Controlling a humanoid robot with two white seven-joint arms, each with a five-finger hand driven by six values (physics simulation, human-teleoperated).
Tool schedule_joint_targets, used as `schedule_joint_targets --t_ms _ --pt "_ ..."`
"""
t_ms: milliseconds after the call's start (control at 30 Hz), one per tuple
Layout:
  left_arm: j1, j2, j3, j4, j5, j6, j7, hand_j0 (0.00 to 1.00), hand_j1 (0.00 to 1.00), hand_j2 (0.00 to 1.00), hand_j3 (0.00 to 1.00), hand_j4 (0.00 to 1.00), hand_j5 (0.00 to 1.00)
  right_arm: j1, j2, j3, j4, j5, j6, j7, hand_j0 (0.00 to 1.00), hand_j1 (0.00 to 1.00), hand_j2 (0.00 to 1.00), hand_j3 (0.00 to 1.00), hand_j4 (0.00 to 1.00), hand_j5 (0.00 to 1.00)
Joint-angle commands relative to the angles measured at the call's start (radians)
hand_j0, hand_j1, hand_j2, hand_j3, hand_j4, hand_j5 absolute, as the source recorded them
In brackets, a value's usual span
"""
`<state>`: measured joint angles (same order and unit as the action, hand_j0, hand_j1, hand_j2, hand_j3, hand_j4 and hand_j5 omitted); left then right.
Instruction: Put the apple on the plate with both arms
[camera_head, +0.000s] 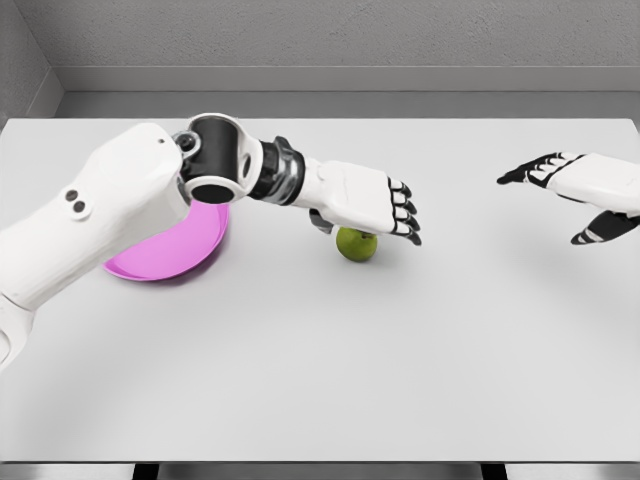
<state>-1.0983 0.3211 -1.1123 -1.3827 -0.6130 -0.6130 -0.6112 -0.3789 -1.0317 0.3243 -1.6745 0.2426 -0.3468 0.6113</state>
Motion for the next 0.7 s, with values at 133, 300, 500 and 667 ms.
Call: schedule_joint_targets --t_ms 133,300,500,667 --pt "-0.008 0.007 -0.063 0.004 0.001 0.002 0.000 1.00 1.00 1.00 1.00 1.00 1.00 -0.009 0.004 -0.001 -0.001 -0.006 0.002 0.000 1.00 1.00 1.00 1.00 1.00 1.00" --pt "-0.009 0.004 -0.067 0.062 0.001 0.002 0.000 1.00 1.00 1.00 1.00 1.00 1.00 -0.005 0.002 0.001 0.002 -0.008 0.002 0.000 1.00 1.00 1.00 1.00 1.00 1.00" --pt "-0.009 -0.004 -0.066 0.105 0.001 0.002 0.000 1.00 1.00 1.00 1.00 1.00 1.00 -0.003 0.002 0.002 0.002 -0.009 0.002 0.000 1.00 1.00 1.00 1.00 1.00 1.00" --pt "-0.008 -0.020 -0.067 0.159 -0.001 0.002 0.000 1.00 1.00 1.00 1.00 1.00 1.00 -0.002 0.004 0.004 0.002 -0.009 0.002 0.000 1.00 1.00 1.00 1.00 1.00 1.00"
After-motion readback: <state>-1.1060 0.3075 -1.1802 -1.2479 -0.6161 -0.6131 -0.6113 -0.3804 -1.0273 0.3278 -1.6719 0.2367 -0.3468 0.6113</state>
